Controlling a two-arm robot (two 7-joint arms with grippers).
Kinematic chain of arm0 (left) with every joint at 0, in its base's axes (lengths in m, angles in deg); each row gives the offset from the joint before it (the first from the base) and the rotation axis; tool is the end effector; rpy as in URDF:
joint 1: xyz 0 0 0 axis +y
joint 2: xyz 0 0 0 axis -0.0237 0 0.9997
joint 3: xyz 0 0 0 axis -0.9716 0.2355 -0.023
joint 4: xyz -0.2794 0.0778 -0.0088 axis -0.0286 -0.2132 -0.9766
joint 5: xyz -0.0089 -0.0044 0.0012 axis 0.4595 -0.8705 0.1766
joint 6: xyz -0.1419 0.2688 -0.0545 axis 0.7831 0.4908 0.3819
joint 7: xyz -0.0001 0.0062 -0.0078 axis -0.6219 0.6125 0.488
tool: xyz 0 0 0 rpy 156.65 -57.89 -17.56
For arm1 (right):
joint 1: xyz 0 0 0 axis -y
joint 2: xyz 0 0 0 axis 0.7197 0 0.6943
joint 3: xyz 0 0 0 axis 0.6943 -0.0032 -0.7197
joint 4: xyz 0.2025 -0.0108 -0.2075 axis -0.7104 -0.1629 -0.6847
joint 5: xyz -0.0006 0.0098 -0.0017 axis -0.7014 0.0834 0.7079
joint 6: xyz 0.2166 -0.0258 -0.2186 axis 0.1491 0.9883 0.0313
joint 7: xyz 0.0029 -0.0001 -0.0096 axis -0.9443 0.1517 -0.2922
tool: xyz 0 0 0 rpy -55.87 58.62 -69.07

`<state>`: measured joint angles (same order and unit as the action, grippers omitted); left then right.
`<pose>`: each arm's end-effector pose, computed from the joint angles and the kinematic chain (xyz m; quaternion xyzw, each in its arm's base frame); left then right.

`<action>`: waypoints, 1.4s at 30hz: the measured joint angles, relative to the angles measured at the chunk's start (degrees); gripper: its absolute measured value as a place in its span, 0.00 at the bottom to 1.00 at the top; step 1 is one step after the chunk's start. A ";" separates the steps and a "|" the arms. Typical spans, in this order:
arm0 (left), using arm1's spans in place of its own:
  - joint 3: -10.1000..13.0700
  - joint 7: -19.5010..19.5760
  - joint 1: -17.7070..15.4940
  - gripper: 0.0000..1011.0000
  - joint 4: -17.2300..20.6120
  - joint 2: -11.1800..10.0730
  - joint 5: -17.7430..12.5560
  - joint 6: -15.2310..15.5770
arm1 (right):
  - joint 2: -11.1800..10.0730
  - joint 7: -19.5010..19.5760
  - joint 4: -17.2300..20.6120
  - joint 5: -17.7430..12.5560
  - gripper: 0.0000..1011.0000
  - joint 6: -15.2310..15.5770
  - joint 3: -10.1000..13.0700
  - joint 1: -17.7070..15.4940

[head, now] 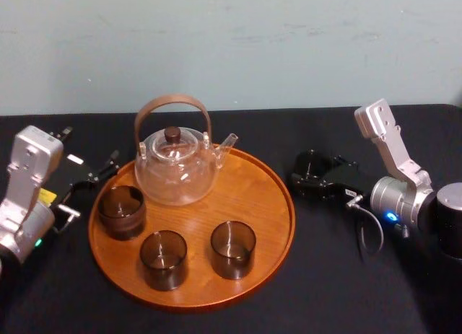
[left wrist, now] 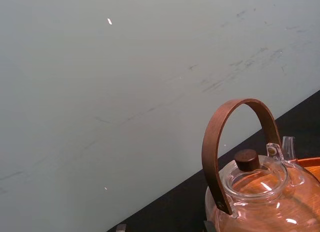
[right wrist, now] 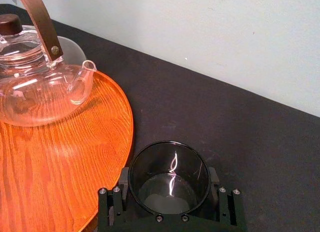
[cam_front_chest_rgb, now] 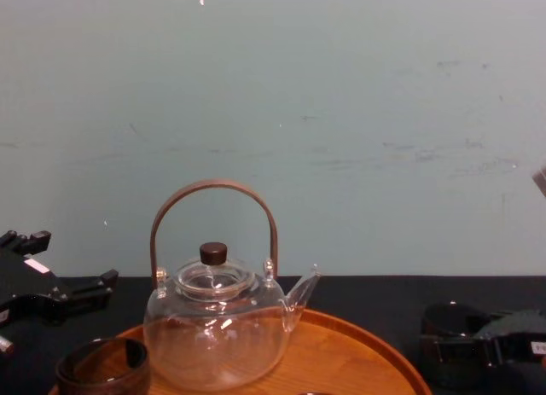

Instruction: Pick up the glass from the table and place it on the tray.

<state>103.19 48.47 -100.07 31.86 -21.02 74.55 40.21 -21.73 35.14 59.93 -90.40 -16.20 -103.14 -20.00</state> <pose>0.3581 0.0826 -0.3024 0.1415 -0.1324 0.5799 0.7913 0.4288 -0.0587 -0.2995 -0.1811 0.0799 -0.4511 0.8702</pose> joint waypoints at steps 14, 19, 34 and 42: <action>0.00 0.00 0.00 0.99 0.00 0.00 0.00 0.00 | -0.02 -0.04 0.03 -0.10 0.89 0.01 0.00 -0.03; 0.00 0.00 0.00 0.99 0.00 0.00 0.00 0.00 | -0.02 -0.04 0.02 -0.12 0.89 0.01 0.00 -0.03; 0.00 0.00 0.00 0.99 0.00 0.00 0.00 0.00 | -0.43 -0.29 2.18 -1.50 0.89 -0.01 0.96 -1.11; 0.00 0.00 0.00 0.99 0.00 0.00 0.00 0.00 | -1.64 0.11 6.37 -2.49 0.89 -0.31 2.01 -2.78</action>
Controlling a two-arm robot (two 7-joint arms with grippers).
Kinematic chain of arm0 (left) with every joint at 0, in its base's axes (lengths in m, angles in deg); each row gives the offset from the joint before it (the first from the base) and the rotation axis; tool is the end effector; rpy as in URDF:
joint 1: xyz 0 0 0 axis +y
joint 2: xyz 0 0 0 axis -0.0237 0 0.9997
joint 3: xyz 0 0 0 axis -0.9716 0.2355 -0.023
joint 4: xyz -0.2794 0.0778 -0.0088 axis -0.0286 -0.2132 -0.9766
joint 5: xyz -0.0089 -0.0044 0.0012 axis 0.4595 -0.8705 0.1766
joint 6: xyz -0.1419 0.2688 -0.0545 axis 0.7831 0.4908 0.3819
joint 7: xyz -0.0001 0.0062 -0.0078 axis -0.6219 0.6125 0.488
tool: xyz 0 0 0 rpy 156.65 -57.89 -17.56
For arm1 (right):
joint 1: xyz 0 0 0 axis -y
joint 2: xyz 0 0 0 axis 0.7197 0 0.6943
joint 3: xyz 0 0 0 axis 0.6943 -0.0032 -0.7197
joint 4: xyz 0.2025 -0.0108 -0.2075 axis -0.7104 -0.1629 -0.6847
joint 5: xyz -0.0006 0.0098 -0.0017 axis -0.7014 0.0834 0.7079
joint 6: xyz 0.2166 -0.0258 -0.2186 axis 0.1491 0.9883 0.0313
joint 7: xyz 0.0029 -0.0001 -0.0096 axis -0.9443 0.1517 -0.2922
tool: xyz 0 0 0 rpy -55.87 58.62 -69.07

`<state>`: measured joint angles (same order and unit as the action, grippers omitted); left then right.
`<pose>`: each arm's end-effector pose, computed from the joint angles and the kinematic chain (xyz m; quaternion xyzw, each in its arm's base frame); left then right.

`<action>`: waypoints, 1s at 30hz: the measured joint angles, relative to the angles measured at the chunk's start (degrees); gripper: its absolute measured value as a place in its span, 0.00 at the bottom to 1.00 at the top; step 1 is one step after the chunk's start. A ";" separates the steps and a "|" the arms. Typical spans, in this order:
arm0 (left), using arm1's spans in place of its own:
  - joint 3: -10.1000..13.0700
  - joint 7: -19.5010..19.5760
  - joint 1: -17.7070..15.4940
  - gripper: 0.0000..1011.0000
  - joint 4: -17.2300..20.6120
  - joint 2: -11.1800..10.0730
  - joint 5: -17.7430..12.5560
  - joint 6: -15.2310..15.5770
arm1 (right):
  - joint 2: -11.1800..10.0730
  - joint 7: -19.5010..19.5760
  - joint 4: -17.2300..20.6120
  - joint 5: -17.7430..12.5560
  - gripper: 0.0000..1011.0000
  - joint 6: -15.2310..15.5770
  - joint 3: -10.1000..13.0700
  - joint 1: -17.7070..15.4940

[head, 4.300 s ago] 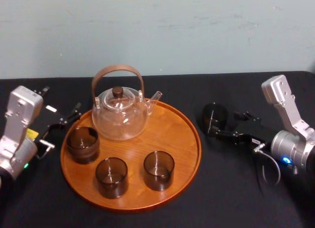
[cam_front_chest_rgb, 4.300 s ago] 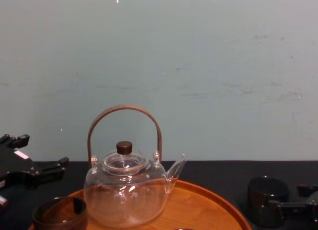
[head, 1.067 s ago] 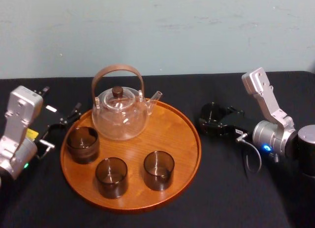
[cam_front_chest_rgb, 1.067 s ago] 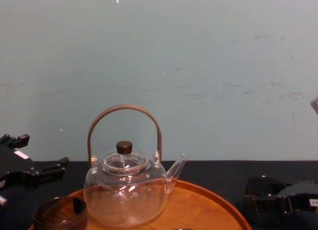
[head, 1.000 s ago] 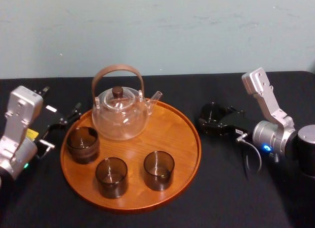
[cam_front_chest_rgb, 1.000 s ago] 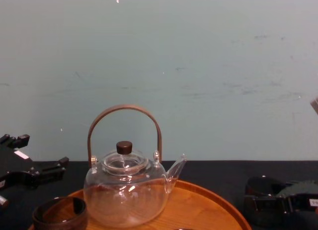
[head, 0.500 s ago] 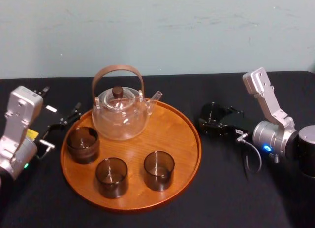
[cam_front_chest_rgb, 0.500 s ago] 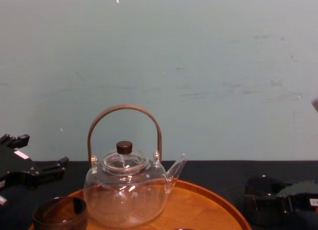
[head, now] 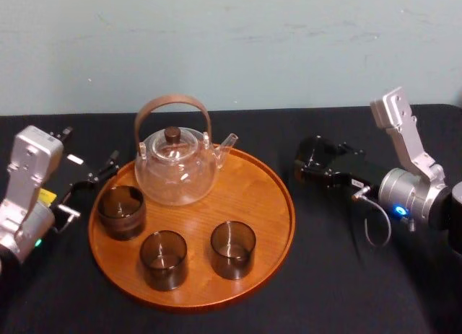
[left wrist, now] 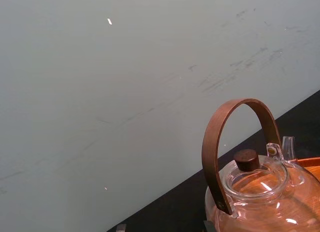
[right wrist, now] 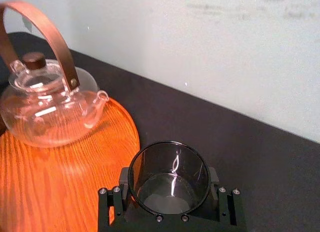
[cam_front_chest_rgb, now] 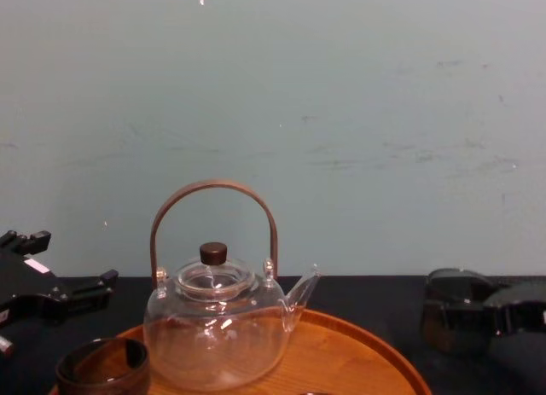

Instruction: Pick up the glass from the table and place it on the tray.

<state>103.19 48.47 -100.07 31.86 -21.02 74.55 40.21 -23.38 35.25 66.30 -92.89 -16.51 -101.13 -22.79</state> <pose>0.3581 0.0826 -0.3024 0.1415 -0.1324 0.5799 0.7913 0.4180 -0.0627 -0.2827 -0.1457 0.0654 -0.4515 0.8779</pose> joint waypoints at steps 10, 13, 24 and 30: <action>0.00 0.00 0.00 0.99 0.00 0.00 0.00 0.00 | -2.11 -0.48 5.11 -0.74 0.89 -0.09 0.12 -1.85; 0.00 0.00 0.00 0.99 0.00 0.00 0.00 0.00 | -2.76 -1.20 6.43 -1.06 0.89 -0.07 -0.23 -2.27; 0.00 0.00 0.00 0.99 0.00 0.00 0.00 0.00 | -4.22 -3.48 8.99 -1.90 0.89 -0.20 -2.28 -1.90; 0.00 0.00 -0.01 0.99 0.00 0.00 0.00 0.00 | -4.38 -4.88 9.08 -1.97 0.89 -0.57 -3.93 -0.82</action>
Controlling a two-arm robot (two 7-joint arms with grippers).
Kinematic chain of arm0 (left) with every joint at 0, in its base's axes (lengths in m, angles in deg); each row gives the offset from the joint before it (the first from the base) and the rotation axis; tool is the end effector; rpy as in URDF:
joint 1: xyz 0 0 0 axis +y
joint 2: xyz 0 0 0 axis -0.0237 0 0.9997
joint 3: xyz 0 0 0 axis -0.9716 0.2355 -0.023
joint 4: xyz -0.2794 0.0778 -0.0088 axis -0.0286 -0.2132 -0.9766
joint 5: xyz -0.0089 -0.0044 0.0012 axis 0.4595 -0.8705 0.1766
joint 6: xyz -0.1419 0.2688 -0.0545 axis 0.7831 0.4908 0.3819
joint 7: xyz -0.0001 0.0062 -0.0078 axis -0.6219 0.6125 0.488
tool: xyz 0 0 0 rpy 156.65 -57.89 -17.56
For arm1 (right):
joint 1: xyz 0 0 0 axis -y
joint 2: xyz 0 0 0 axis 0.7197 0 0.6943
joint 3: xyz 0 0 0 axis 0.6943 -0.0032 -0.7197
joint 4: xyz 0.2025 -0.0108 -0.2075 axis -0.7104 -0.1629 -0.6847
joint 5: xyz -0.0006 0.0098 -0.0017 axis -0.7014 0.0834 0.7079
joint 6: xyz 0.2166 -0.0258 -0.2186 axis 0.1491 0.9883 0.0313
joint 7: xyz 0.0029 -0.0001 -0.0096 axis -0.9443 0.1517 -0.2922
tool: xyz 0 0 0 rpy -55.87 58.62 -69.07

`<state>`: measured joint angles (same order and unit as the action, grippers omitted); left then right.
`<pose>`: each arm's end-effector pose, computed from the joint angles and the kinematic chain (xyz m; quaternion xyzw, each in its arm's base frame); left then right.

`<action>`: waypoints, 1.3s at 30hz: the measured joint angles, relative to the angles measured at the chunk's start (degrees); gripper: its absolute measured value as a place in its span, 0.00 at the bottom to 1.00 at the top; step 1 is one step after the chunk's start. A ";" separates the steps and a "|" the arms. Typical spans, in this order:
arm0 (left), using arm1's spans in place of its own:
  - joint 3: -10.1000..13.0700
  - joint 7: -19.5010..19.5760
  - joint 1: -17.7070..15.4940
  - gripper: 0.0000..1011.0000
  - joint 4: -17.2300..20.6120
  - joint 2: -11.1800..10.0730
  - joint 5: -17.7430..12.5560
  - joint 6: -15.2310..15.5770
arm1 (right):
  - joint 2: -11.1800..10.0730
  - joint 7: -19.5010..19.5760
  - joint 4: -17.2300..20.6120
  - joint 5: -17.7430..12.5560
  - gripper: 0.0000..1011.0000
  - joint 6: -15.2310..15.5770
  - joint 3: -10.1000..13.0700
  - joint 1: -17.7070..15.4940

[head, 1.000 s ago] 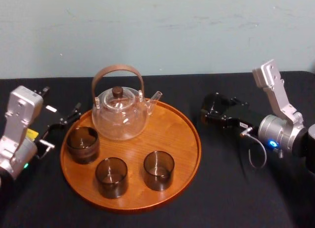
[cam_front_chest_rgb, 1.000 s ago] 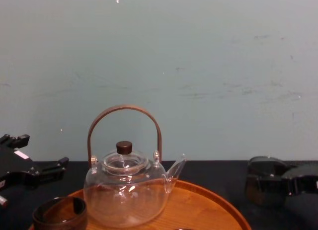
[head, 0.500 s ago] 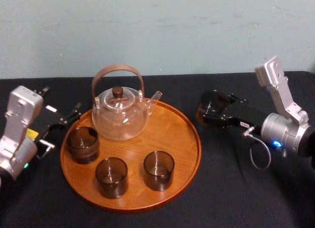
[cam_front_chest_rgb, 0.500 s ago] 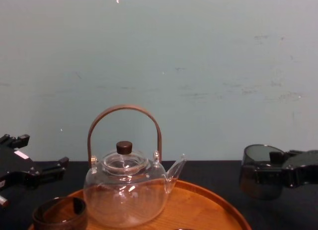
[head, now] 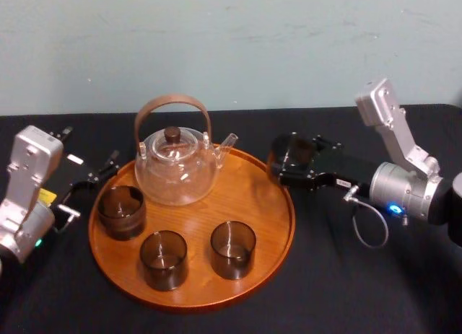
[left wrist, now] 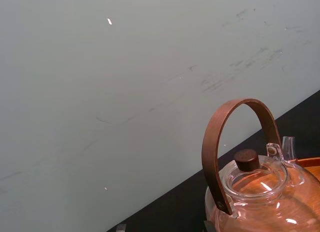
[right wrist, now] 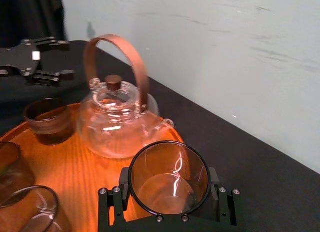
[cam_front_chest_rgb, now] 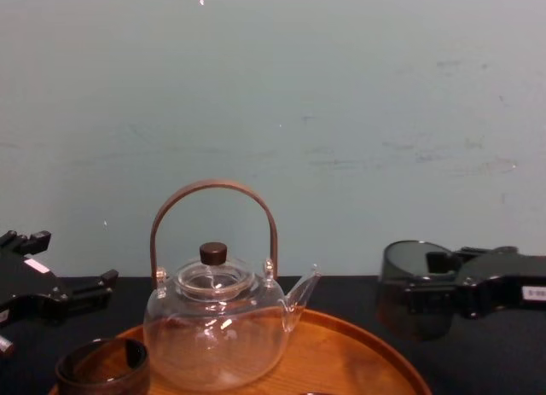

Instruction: Pick up the glass from the table and place it on the tray.

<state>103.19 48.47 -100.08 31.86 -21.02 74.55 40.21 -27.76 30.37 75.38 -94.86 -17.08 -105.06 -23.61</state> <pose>0.3581 0.0826 -0.3023 0.1414 -0.1325 0.5799 0.7913 0.4058 -0.0489 -0.2523 -0.1383 0.0184 -0.3698 0.9186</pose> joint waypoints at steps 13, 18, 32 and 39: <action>0.00 0.00 0.00 0.99 0.00 0.00 0.00 0.00 | 0.32 -2.97 -0.36 0.14 0.89 -0.66 -5.01 1.64; 0.00 0.00 0.00 0.99 0.00 0.00 0.00 0.00 | 0.66 -3.40 -0.76 0.28 0.89 -0.93 -6.36 2.05; 0.00 0.00 0.00 0.99 0.00 0.00 0.00 0.00 | 2.34 -3.10 -3.94 2.43 0.89 -3.68 -8.96 3.13; 0.00 0.00 0.00 0.99 0.00 0.00 0.00 0.00 | 3.31 -2.86 -5.94 3.42 0.89 -4.49 -9.39 3.73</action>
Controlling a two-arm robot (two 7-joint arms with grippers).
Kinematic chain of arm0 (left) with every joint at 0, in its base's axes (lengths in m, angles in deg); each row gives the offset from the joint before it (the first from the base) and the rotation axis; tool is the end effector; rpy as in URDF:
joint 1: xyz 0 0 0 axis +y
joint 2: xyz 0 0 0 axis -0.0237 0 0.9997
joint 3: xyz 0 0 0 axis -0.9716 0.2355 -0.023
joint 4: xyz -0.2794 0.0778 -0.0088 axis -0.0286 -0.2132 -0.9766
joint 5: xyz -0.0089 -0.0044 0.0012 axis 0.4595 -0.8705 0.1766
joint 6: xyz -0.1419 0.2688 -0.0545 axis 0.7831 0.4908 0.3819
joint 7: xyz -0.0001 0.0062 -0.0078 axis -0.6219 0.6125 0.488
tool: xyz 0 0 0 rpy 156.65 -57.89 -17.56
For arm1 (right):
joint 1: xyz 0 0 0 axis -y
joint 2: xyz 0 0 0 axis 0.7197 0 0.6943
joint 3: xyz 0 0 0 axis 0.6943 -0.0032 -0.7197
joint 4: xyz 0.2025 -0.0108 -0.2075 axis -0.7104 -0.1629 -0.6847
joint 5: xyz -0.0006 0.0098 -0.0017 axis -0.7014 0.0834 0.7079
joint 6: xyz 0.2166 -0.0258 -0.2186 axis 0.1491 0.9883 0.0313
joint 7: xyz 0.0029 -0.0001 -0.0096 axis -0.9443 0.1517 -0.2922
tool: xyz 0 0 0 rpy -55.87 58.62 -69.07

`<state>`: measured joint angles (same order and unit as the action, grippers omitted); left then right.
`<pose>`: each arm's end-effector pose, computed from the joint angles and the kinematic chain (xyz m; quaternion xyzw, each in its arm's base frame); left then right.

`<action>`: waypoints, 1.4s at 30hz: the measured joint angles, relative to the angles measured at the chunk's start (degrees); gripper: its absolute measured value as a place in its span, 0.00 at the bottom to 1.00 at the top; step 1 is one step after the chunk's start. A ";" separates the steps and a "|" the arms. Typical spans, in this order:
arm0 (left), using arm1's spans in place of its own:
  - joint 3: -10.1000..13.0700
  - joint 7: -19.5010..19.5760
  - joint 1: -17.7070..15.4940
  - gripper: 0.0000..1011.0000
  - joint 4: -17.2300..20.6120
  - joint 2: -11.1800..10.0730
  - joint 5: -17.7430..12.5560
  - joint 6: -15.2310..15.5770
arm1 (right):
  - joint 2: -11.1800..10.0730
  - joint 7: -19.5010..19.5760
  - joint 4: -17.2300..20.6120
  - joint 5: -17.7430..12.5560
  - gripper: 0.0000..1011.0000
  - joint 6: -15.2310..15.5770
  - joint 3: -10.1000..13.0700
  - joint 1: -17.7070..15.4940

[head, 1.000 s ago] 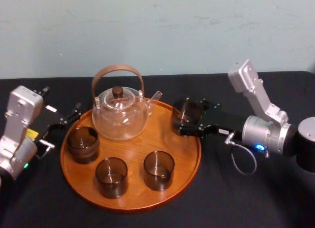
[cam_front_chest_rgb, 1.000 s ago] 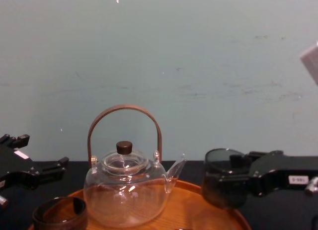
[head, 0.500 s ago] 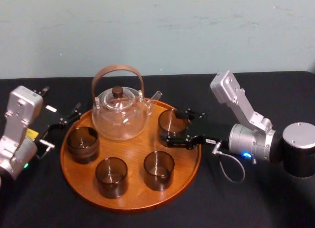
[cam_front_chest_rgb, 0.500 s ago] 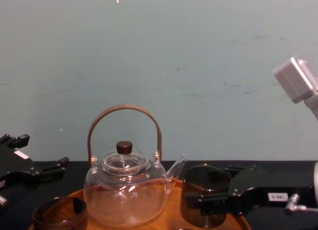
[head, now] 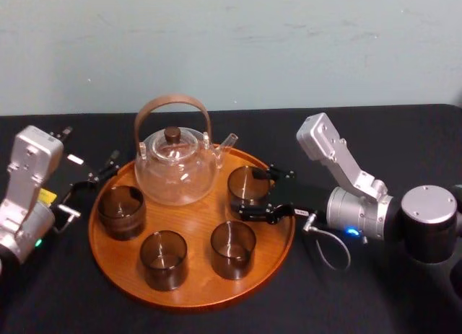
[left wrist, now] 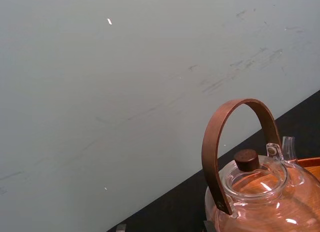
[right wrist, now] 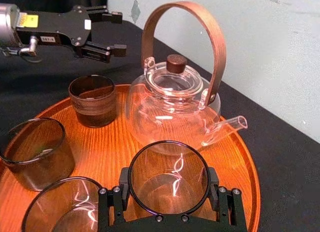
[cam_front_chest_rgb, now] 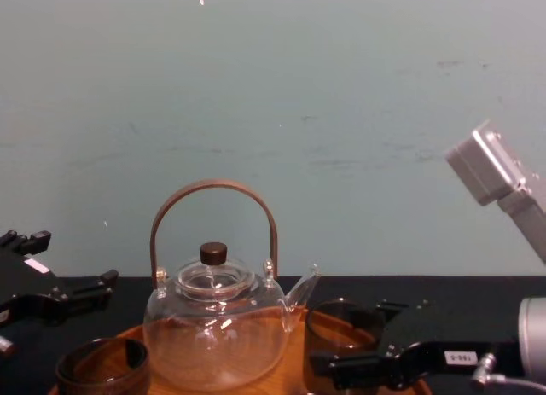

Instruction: Pick up the glass from the table and place it on the tray.

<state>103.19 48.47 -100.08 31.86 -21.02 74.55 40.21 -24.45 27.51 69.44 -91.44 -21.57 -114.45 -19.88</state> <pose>0.3581 0.0826 -0.3023 0.1414 -0.1325 0.5799 0.7913 0.4113 -0.0027 -0.2822 -0.1680 0.0011 -0.2900 0.9422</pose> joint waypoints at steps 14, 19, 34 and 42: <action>0.00 0.00 0.00 0.99 0.00 0.00 0.00 0.00 | 1.63 0.08 -3.43 1.43 0.89 -1.13 0.04 1.18; 0.00 0.00 0.00 0.99 0.00 0.00 0.00 0.00 | 2.32 0.16 -5.00 1.91 0.89 -1.63 0.32 1.85; 0.00 0.00 0.00 0.99 0.00 0.00 0.00 0.00 | 3.47 0.06 -8.00 2.67 0.89 -2.45 0.99 2.81; 0.00 0.00 0.00 0.99 0.00 0.00 0.00 0.00 | 3.71 -0.30 -8.85 2.88 0.89 -2.48 1.16 2.83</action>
<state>103.19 48.47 -100.07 31.86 -21.02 74.55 40.21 -20.74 27.21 60.59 -88.57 -24.05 -113.29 -17.05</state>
